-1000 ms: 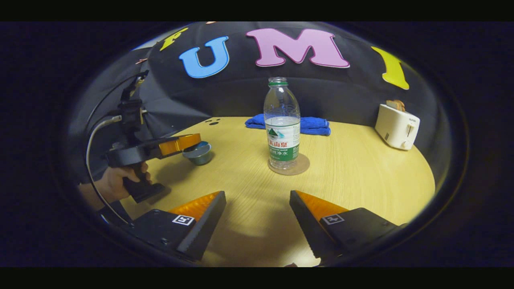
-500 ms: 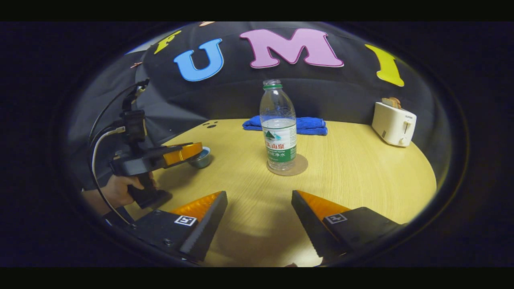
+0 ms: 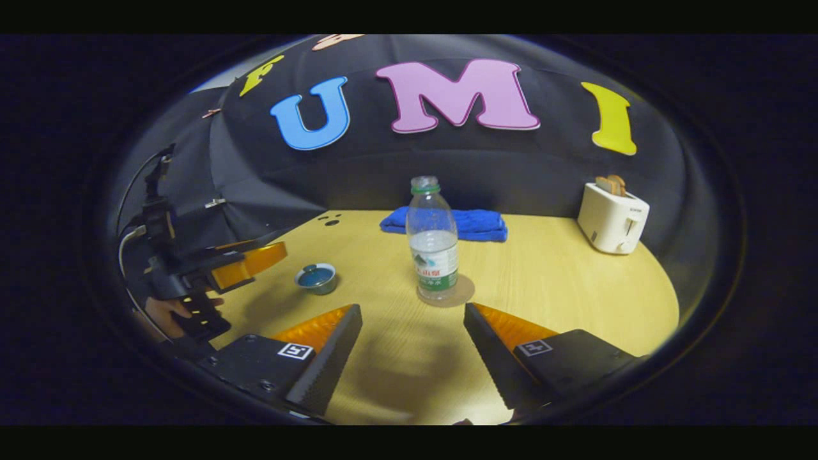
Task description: Open the teacup lid with one hand, grasp the water bottle and pour water into the teacup with the other hand; after pouring, place the water bottle on the coaster and then close the teacup lid.
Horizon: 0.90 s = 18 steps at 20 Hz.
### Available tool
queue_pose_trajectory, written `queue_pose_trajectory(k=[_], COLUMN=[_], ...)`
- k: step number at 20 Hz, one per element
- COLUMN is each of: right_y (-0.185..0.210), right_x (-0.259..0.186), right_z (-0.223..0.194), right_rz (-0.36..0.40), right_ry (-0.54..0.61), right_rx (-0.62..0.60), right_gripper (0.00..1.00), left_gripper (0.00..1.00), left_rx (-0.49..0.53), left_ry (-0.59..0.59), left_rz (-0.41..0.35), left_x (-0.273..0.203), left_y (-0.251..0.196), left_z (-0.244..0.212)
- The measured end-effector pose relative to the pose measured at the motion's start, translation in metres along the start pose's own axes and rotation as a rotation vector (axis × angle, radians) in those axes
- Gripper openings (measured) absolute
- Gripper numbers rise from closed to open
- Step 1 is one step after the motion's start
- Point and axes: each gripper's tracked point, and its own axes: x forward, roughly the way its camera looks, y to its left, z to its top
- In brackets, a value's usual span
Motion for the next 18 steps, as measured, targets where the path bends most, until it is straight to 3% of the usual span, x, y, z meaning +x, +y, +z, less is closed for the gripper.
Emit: queue_pose_trajectory(k=[6, 13, 18], right_y=[0.003, 0.012, 0.020], right_x=[-0.045, -0.104, -0.137], right_z=[0.060, 0.117, 0.130], right_rz=[-0.018, -0.038, -0.067], right_ry=[-0.088, -0.193, -0.258], right_rx=[-0.005, -0.043, -0.016], right_gripper=[0.99, 0.99, 0.99], left_gripper=[0.96, 0.95, 0.96], left_rx=[-0.100, -0.085, -0.058], left_ry=[-0.060, -0.186, -0.249], left_rz=[0.006, -0.046, -0.096], left_x=[-0.067, -0.120, -0.152], left_y=[-0.005, -0.014, -0.024], left_z=[0.071, 0.159, 0.186])
